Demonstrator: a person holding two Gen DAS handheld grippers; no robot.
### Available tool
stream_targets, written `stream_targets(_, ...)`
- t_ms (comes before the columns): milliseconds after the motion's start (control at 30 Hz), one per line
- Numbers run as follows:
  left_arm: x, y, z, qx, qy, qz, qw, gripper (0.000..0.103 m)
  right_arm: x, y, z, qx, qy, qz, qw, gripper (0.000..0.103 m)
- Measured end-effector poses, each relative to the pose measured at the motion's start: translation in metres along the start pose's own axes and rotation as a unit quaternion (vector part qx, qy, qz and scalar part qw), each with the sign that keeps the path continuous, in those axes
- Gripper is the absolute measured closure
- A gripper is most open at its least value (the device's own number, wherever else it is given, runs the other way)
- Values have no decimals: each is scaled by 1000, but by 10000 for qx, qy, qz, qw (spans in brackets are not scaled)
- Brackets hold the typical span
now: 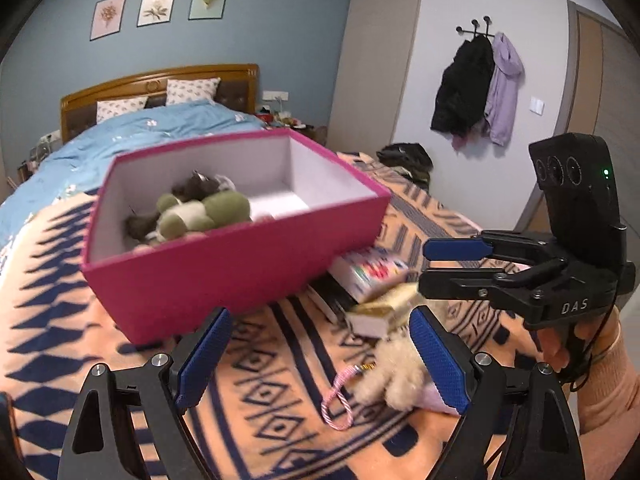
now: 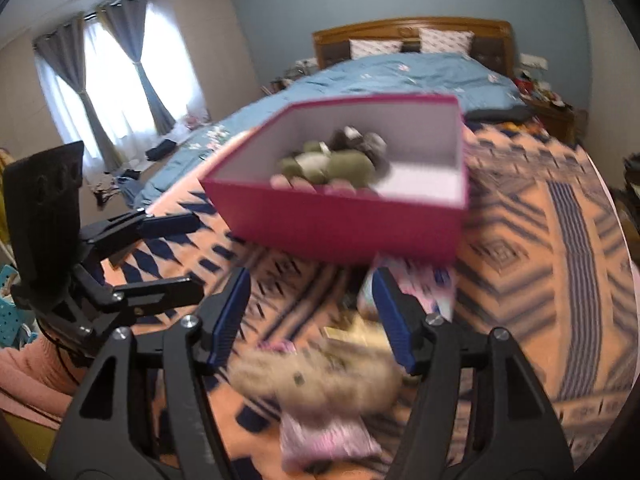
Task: Organize objects
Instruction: 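Move the left gripper to the cream fluffy bunny and grasp it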
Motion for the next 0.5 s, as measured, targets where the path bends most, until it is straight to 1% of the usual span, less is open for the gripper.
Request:
stream_targets(133,-11,-10,3,14,-183,30,9998,11,-19,-20,-11,-4,-95,333,9994,38)
stream_targets(233,-20,-16,4,47,-179,107,9998,11,-32,-32,-14,51,-131,565,9983,38)
stream_targets(333,-31,-23,11,155,-255,186,9994,11,-42,-44,-10,167,-183,769,9967,38)
stream_targets(500,-42,-32,23,362,-349,262,9984,11,-51,-57,-2,318,-96,976,9947,38)
Point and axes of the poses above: each gripper's, at about its wrist camera, not at the fingertips, and z roughly the way its jaws point, x to its left, y to its top, the point moved 4 cm from there along z, roughly the way its jaws point, and after that the axes turned 10 degrees about z, right-handed, at the moved point
